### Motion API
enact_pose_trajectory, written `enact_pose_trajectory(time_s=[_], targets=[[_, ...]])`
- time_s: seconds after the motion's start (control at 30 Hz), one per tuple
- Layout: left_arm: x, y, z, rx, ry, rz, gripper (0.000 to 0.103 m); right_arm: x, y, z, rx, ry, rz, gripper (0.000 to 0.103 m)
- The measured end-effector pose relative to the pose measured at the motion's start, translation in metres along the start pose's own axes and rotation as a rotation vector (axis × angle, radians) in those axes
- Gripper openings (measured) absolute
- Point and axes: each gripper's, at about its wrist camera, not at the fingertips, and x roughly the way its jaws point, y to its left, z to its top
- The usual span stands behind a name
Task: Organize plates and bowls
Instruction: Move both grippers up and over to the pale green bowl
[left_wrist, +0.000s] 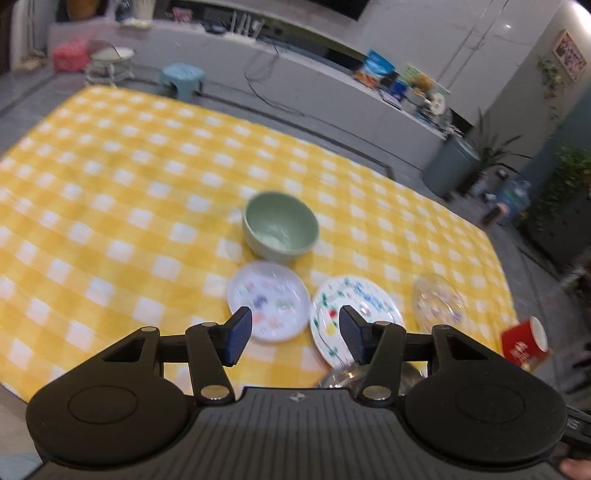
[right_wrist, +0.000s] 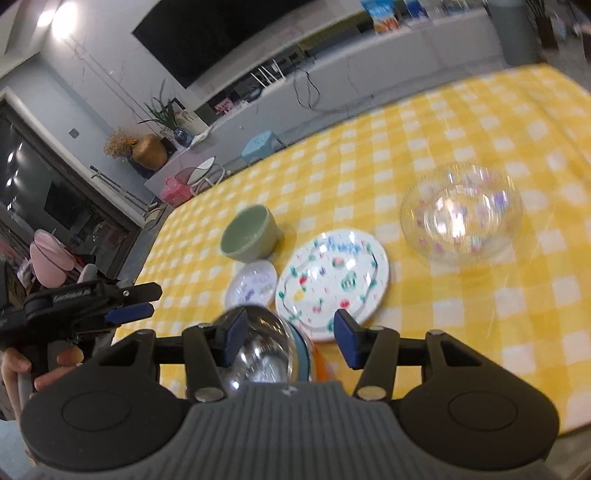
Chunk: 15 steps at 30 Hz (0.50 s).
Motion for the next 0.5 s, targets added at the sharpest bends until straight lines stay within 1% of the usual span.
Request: enact_pose_trajectory(time_s=[0.03, 0.07, 0.1, 0.13, 0.2, 0.27, 0.37, 0.43, 0.5], targets=[[-0.001, -0.004, 0.003, 0.019, -0.012, 0.015, 0.063, -0.002, 0.006, 0.004, -0.020, -0.014, -0.007, 0.059], [-0.001, -0.008, 0.006, 0.036, -0.019, 0.026, 0.063, -0.003, 0.011, 0.008, -0.037, -0.026, -0.014, 0.071], [-0.001, -0.010, 0.008, 0.044, -0.024, 0.033, 0.064, -0.004, 0.016, 0.013, -0.052, -0.038, -0.022, 0.080], [-0.001, -0.012, 0.011, 0.046, -0.027, 0.041, 0.064, -0.003, 0.021, 0.018, -0.067, -0.051, -0.032, 0.081], [0.003, -0.014, 0.019, 0.044, -0.029, 0.053, 0.064, 0.000, 0.030, 0.027, -0.084, -0.060, -0.043, 0.081], [0.008, -0.016, 0.028, 0.049, -0.039, 0.074, 0.064, 0.006, 0.038, 0.037, -0.100, -0.058, -0.031, 0.081], [0.021, -0.019, 0.040, 0.070, -0.060, 0.107, 0.065, 0.022, 0.046, 0.055, -0.093, -0.036, -0.029, 0.081], [0.034, -0.018, 0.049, 0.065, -0.056, 0.134, 0.065, 0.035, 0.051, 0.066, -0.099, -0.024, -0.041, 0.078], [0.045, -0.013, 0.058, 0.027, -0.086, 0.168, 0.065, 0.048, 0.057, 0.075, -0.109, -0.008, -0.060, 0.072]])
